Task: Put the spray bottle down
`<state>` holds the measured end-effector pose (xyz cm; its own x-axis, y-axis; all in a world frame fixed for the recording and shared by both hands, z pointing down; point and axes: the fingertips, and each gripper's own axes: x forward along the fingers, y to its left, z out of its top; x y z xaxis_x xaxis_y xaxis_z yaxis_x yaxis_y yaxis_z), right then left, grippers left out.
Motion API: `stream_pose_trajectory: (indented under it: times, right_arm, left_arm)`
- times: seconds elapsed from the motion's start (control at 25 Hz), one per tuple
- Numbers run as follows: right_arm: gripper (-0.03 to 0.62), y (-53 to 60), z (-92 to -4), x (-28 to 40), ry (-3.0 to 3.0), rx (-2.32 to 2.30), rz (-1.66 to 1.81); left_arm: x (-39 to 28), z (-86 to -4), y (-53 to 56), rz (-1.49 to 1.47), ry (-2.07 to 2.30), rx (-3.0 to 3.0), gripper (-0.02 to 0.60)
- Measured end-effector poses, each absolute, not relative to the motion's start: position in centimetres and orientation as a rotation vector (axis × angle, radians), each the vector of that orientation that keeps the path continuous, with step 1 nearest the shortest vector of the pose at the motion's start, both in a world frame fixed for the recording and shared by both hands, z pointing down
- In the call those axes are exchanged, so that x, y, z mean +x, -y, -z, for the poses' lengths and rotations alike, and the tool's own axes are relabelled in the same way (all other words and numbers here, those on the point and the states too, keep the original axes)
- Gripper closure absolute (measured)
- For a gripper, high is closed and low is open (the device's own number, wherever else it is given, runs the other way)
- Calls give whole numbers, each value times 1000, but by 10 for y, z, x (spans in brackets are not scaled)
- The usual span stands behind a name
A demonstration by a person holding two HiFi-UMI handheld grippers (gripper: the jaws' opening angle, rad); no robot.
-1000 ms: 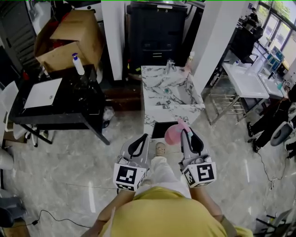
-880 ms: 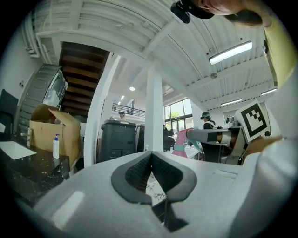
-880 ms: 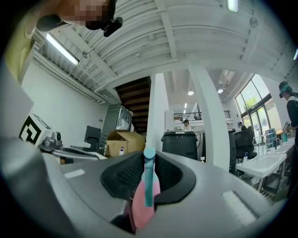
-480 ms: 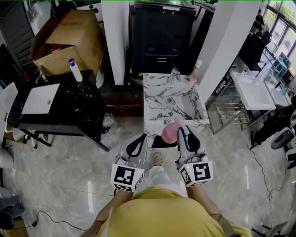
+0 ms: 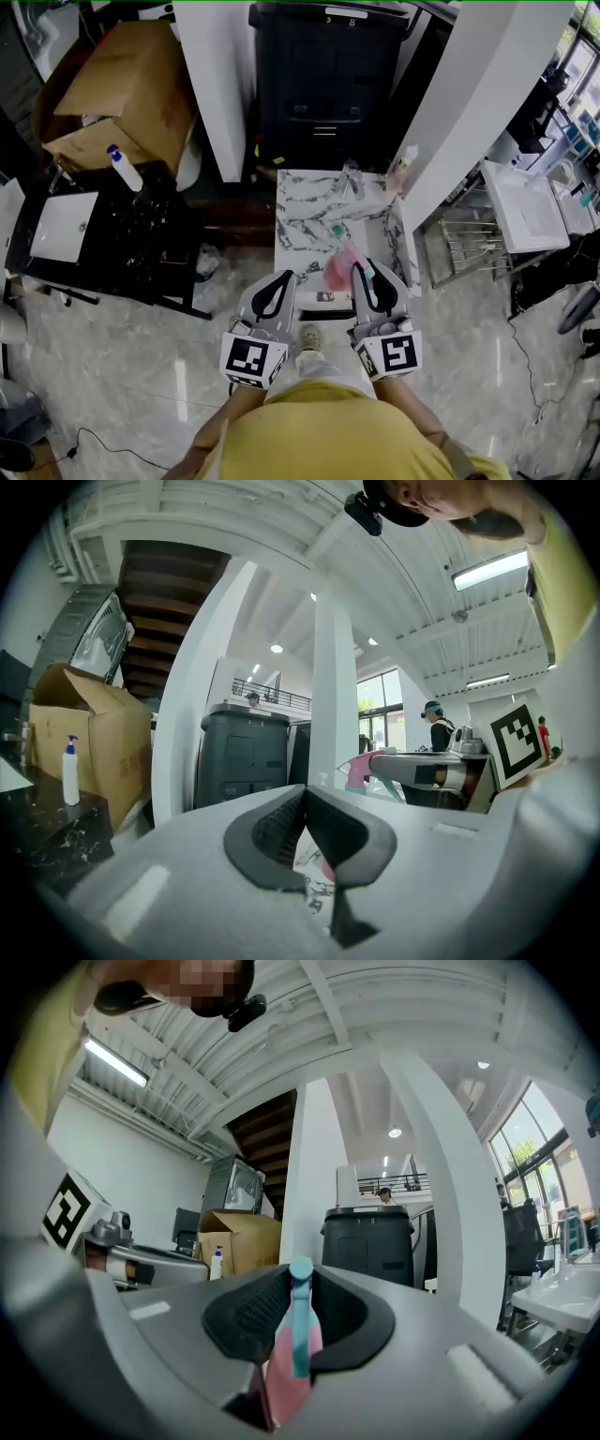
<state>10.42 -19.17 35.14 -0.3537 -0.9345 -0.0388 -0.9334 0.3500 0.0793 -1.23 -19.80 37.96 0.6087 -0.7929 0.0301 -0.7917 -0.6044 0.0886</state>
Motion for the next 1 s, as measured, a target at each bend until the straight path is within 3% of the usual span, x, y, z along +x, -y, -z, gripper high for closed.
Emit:
stream_pose_trajectory:
  times: [0.56, 1.0]
  right_arm:
    - [526, 330, -378, 136, 2626, 1708, 176]
    - [525, 406, -394, 120, 2622, 1714, 213]
  left_arm:
    - [32, -394, 319, -32, 1397, 2741, 578]
    - [36, -402, 383, -96, 1327, 2773, 578]
